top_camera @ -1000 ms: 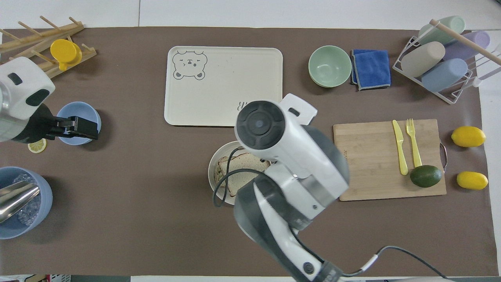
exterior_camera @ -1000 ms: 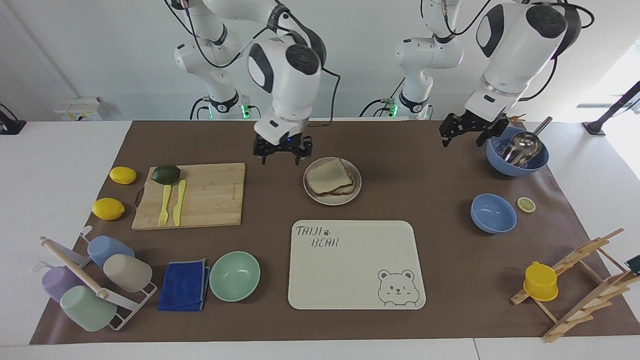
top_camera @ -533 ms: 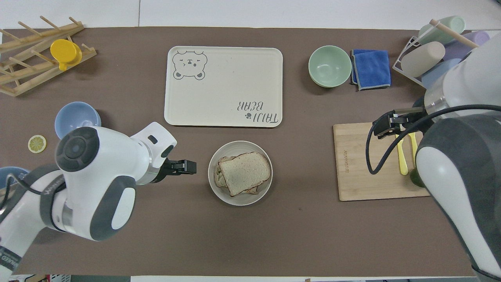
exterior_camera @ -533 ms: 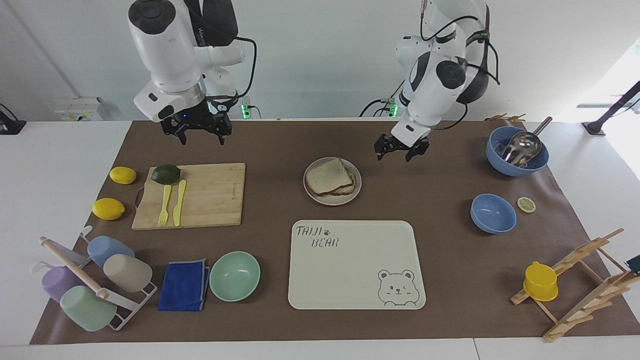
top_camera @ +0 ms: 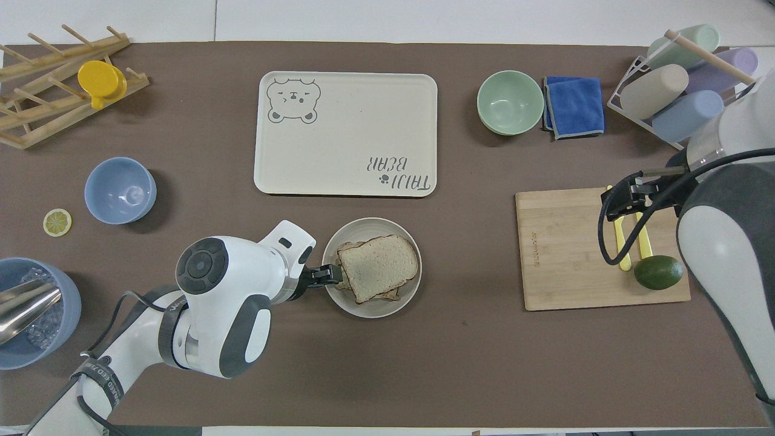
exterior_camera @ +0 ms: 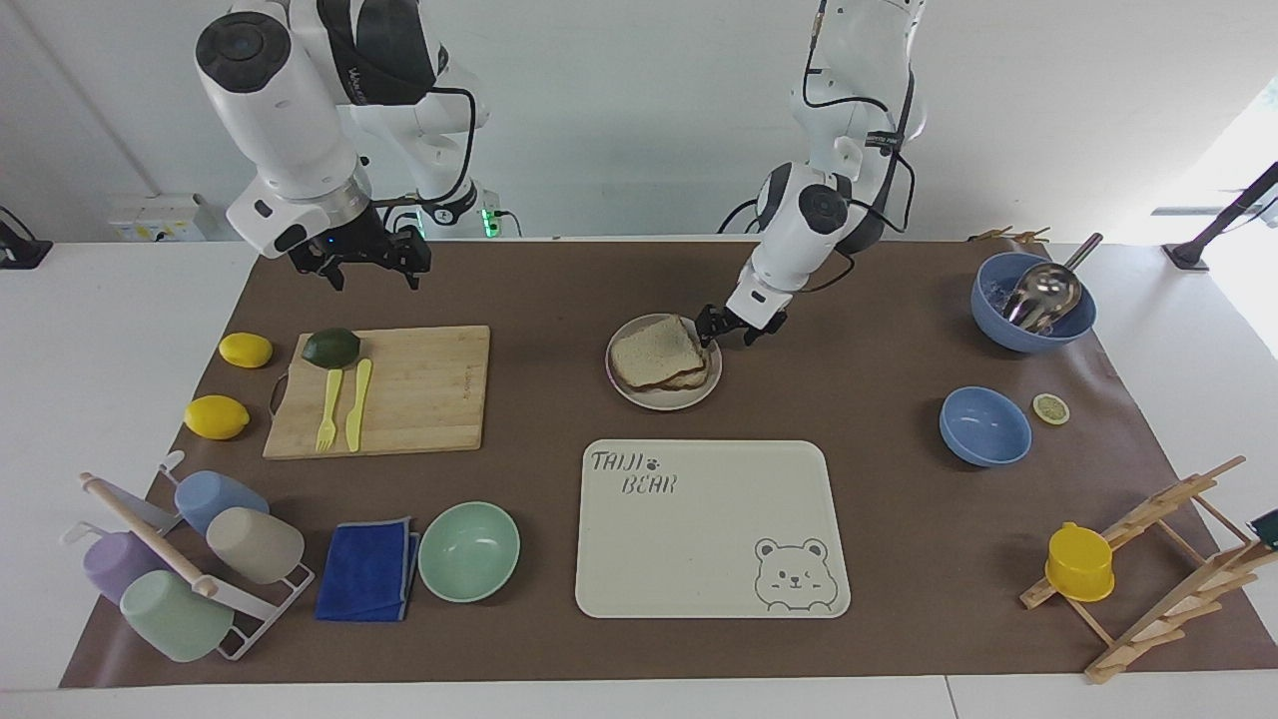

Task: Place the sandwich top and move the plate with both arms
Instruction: 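Grasp the rim of the white plate with the left gripper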

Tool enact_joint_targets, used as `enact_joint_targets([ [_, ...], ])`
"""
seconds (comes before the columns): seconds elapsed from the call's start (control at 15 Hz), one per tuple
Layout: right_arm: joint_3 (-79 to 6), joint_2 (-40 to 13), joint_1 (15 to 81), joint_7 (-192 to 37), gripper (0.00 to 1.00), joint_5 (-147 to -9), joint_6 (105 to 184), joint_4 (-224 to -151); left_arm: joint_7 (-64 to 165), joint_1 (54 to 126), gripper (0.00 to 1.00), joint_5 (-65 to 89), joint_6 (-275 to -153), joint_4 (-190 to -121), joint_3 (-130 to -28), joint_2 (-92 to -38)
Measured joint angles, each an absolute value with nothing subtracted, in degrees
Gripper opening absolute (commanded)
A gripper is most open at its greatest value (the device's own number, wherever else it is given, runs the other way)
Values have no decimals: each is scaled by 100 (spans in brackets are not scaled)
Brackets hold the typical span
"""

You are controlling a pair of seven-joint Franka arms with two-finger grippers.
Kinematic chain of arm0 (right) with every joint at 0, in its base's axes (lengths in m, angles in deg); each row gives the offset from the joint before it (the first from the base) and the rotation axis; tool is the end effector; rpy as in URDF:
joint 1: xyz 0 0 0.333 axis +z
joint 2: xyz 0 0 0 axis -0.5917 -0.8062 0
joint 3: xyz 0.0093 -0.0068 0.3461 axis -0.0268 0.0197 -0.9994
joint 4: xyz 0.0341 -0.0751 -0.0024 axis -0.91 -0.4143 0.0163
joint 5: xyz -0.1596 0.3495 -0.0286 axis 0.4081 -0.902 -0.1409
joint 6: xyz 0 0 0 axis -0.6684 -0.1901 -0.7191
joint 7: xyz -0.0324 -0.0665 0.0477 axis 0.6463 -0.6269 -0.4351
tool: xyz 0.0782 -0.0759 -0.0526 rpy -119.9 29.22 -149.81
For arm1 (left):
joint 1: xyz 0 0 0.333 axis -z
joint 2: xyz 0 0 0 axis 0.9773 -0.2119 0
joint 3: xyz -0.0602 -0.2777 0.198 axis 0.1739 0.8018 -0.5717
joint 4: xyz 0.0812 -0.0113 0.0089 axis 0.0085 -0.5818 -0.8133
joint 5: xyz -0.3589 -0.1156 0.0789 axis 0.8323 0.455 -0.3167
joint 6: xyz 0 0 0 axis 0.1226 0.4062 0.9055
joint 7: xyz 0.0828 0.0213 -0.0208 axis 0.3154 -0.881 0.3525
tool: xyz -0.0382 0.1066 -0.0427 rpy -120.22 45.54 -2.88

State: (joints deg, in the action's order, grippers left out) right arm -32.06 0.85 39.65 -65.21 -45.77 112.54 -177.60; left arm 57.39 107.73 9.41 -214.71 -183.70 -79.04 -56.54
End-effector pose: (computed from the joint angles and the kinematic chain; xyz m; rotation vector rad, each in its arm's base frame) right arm 0.5350 0.0538 0.5925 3.0855 0.0421 -0.2540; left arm 0.4069 -0.2740 0.3288 2.8950 0.1631 -0.1716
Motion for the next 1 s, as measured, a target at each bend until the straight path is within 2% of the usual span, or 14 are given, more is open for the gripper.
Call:
enact_joint_targets([
  [0.2,-3110,255,3928,-6562,100,-4577,11161,-17836,5744,10785,58,1036,-21553,-18369,-7903,-5737],
  [0.27,-3088,292,3908,-6563,100,-4577,11143,-17860,5748,10816,51,1049,-21609,-18369,-7903,-5760],
  [0.33,-3081,308,3889,-6563,100,-4577,11141,-17877,5756,10848,38,1067,-21661,-18367,-7903,-5782],
  [0.47,-3060,295,3876,-6563,100,-4577,11147,-17884,5757,10910,3,1099,-21734,-18355,-7901,-5820],
  [0.53,-3054,272,3848,-6564,100,-4576,11154,-17882,5757,10916,0,1100,-21747,-18352,-7900,-5833],
  [1.0,-3204,212,3530,-6943,100,-4429,11162,-17840,5710,10927,0,1131,-21754,-18298,-7903,-5841],
])
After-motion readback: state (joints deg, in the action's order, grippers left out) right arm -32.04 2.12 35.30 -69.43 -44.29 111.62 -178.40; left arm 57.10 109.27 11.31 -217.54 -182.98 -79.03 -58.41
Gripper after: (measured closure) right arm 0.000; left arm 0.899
